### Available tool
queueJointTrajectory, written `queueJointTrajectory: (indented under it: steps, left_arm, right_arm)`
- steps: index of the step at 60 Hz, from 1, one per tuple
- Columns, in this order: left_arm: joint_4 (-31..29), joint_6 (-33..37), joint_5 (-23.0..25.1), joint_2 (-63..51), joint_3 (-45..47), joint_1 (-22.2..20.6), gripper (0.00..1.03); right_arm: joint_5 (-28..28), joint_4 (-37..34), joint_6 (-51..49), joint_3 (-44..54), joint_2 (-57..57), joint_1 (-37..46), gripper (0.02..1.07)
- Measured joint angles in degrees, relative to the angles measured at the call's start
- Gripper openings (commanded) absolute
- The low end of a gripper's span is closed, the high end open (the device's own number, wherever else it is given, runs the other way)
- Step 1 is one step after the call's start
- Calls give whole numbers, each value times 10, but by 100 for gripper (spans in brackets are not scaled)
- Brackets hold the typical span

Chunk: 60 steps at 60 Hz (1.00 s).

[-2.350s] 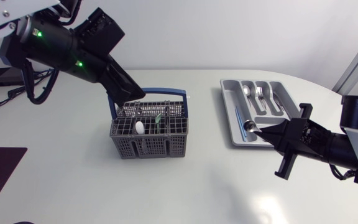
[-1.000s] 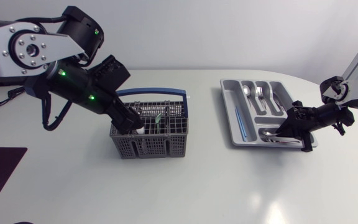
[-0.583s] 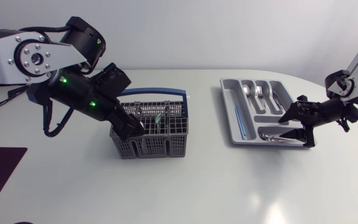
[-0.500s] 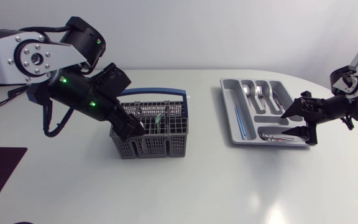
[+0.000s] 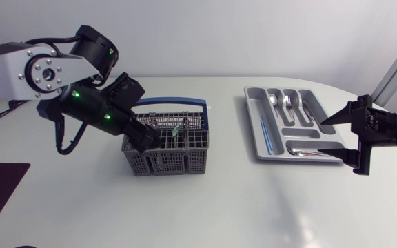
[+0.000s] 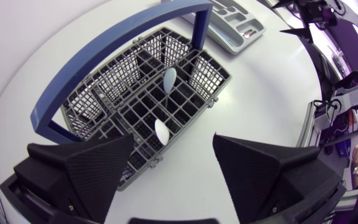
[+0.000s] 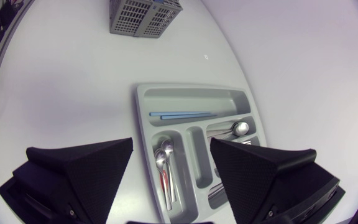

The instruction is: Unload the cutlery basket into the drawer organizer.

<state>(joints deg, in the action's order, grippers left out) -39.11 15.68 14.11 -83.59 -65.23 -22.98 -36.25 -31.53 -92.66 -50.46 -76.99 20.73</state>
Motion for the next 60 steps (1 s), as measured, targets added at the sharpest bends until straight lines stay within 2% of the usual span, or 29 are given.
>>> queueJointTrajectory:
  steps: [11,16,31,46,60]
  left_arm:
    - [65,-38,-34,0,48,-4,75]
    - [85,-49,-49,1,65,-12,63]
    - [124,-73,-70,1,75,-24,40]
    - [138,-86,-74,1,83,-34,7]
    - [151,-87,-75,1,97,-33,4]
  right_arm:
    - [-26,-7,15,62,101,0,94]
    - [-28,-11,22,85,131,0,94]
    - [-30,-13,36,129,178,-6,94]
    - [-30,-13,43,152,217,-12,94]
    - [-30,-16,59,161,243,-25,94]
